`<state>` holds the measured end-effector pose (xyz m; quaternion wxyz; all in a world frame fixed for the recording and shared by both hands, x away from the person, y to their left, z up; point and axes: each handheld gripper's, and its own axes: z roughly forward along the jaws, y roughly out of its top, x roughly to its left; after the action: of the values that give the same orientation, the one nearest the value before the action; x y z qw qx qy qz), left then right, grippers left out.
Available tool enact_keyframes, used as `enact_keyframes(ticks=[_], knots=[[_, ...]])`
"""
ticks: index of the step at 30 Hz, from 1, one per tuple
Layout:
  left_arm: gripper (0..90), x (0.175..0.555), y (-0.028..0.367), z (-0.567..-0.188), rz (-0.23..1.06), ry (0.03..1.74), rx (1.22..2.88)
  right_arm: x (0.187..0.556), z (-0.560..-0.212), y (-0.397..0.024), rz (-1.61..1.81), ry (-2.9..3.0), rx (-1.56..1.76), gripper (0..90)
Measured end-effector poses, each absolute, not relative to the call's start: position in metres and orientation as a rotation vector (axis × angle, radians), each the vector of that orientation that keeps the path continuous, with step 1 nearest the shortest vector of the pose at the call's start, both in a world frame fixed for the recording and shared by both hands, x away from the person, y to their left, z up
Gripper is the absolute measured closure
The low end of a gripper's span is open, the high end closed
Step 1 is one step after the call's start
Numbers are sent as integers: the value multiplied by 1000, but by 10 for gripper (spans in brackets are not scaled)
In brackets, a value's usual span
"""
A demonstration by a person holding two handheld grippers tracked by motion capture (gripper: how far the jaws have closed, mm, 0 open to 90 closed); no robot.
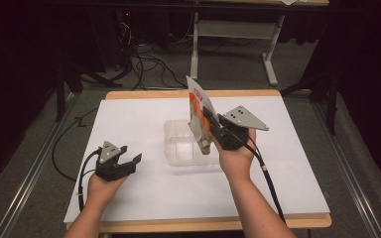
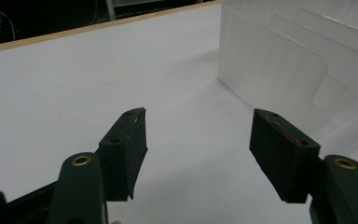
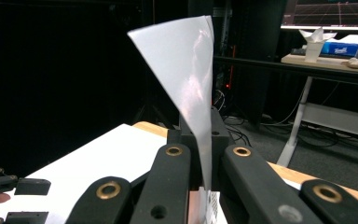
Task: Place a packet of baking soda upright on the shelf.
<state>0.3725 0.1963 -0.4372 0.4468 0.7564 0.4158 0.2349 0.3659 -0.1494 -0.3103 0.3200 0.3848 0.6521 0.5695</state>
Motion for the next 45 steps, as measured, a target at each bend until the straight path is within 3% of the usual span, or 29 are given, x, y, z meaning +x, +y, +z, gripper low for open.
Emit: enact_keyframes(ticks=[45], knots=[[368, 375, 196, -438, 559, 1034, 1879, 410, -360, -99, 1427, 1817, 1021, 900]])
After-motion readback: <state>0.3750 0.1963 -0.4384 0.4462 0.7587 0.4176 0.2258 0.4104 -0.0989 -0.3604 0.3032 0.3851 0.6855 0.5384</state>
